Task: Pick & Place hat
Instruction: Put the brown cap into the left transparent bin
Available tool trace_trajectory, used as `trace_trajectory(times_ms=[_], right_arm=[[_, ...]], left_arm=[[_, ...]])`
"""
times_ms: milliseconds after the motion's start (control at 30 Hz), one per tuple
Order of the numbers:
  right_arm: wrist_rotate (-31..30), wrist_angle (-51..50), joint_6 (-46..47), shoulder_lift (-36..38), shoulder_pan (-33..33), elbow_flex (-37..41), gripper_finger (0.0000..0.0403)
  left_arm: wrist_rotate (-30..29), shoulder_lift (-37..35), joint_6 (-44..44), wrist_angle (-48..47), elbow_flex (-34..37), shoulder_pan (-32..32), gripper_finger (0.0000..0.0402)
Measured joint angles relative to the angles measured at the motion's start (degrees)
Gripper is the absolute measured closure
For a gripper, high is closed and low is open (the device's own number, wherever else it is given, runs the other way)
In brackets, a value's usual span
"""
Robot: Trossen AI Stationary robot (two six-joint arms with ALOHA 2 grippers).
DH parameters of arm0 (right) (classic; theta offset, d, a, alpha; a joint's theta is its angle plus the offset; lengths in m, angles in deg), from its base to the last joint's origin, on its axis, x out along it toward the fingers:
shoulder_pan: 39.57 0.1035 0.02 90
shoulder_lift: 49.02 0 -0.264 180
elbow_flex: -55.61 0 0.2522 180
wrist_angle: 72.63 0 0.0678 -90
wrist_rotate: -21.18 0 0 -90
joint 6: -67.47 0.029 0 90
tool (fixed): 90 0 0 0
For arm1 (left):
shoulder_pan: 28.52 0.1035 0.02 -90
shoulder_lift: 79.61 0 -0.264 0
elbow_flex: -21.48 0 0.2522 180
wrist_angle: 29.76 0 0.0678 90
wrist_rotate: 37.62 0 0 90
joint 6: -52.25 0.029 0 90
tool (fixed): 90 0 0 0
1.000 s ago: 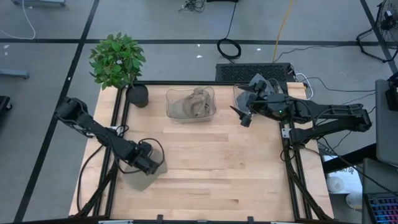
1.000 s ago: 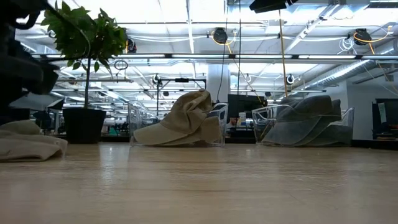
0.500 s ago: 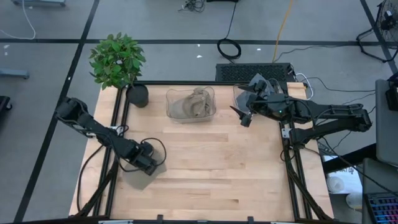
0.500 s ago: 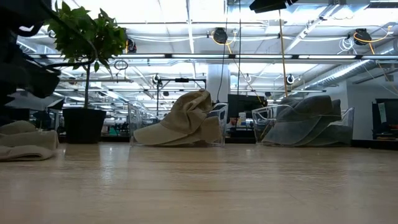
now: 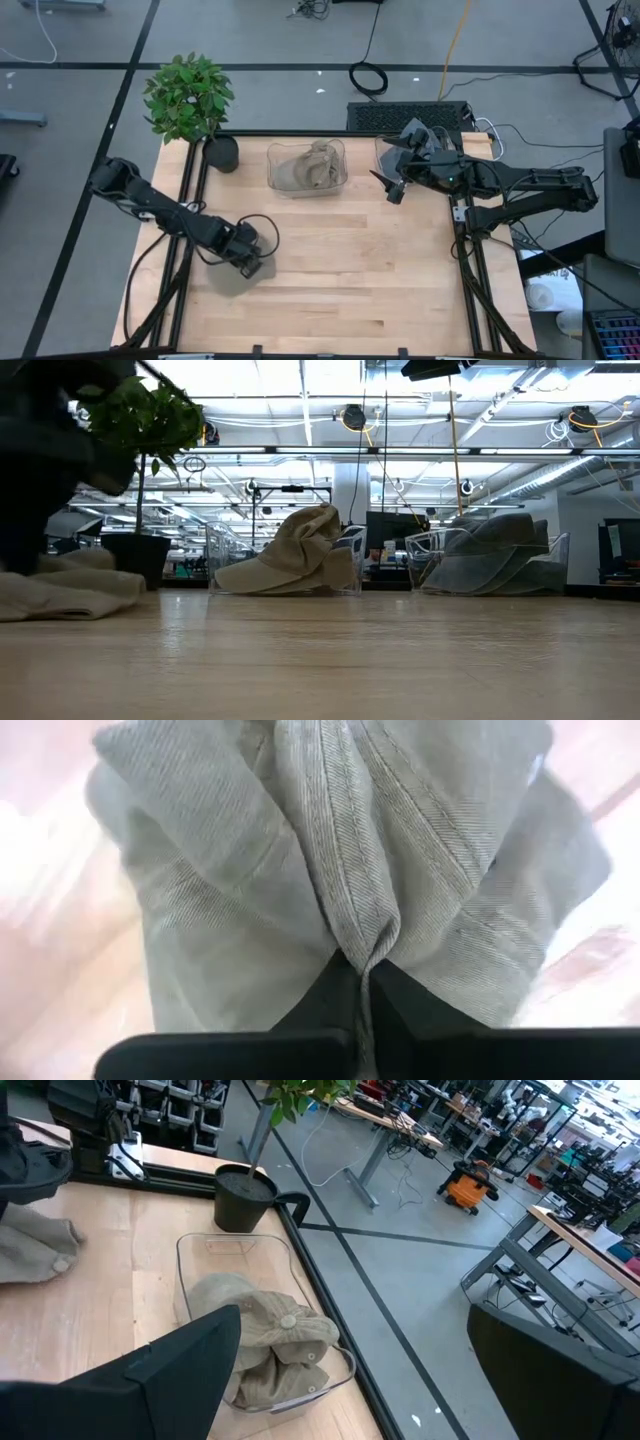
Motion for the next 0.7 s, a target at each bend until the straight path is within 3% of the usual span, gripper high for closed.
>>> trace_trajectory(times_ms=[267, 700], right_arm=[[0.02, 0.00, -0.03, 0.00, 0.00, 0.00, 0.0023], [0.02, 0.00, 0.00, 0.00, 0.00, 0.00, 0.0023]], left_arm=[[-4.80, 0.00, 6.76, -10.02, -8.20, 2.65, 0.0395], [-15.91, -0.02, 8.41, -29.13, -21.40, 3.14, 0.0396]])
